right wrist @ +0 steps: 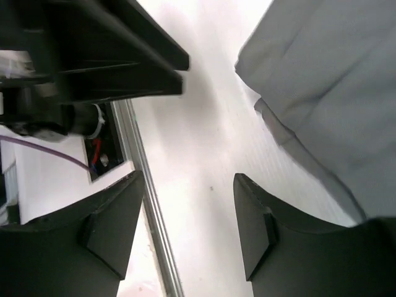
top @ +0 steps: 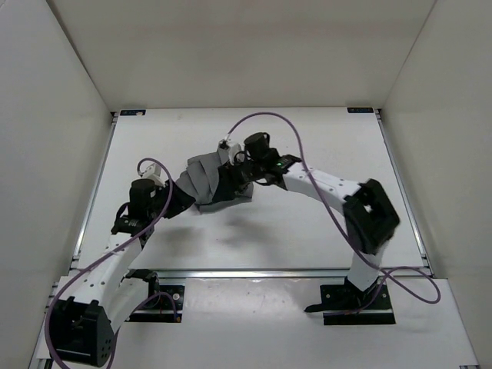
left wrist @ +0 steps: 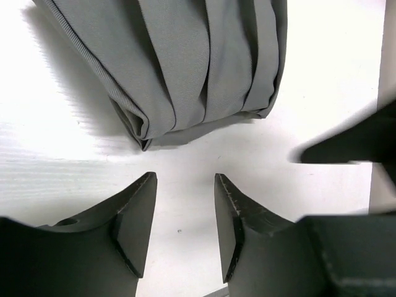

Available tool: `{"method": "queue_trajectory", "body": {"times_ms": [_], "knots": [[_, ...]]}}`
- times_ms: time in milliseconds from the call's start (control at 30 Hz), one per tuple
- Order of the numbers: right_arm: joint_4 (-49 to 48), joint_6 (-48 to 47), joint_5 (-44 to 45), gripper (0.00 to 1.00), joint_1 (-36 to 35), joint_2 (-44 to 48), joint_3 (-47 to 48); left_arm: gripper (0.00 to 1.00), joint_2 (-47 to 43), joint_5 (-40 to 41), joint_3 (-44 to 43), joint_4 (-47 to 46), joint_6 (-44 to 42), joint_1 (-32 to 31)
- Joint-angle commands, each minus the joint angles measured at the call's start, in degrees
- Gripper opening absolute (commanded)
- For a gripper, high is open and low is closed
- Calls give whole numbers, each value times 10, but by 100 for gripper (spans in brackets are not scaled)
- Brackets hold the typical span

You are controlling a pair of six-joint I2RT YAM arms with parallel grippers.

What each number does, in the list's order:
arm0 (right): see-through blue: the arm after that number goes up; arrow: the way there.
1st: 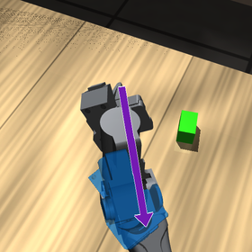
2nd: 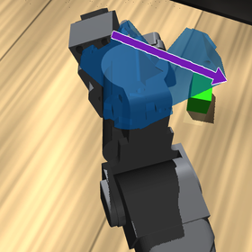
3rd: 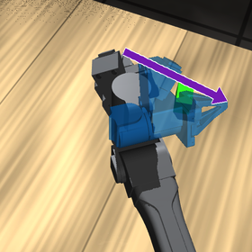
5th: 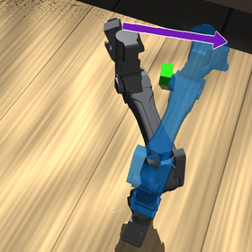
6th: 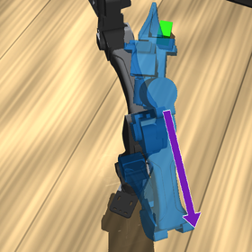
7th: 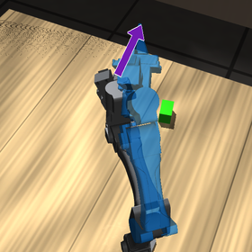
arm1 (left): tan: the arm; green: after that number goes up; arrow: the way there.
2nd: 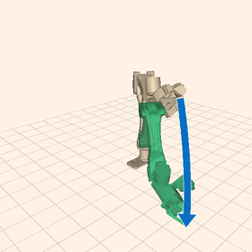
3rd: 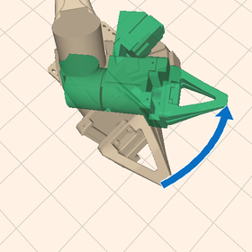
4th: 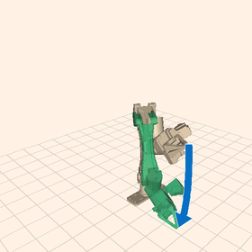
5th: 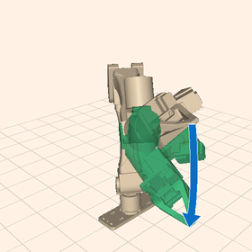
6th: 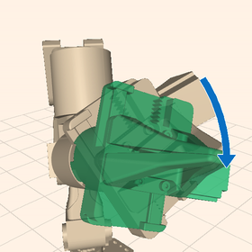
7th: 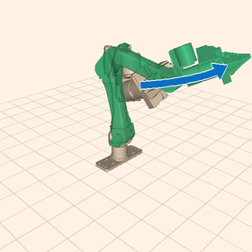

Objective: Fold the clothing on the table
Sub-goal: Fold the skirt

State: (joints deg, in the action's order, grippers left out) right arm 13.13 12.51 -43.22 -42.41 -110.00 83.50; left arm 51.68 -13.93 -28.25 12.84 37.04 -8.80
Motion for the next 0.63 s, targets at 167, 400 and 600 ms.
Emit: {"method": "queue_trajectory", "body": {"times_ms": [167,400,600], "knots": [[-74,39,127,59,66,207,-180,99,-19,-95,-13,35,-40,-10],[-95,32,141,60,113,298,-295,98,-44,-118,-19,56,-55,-32],[-95,9,182,65,110,303,-303,99,-117,-116,-25,56,-58,-32]]}}
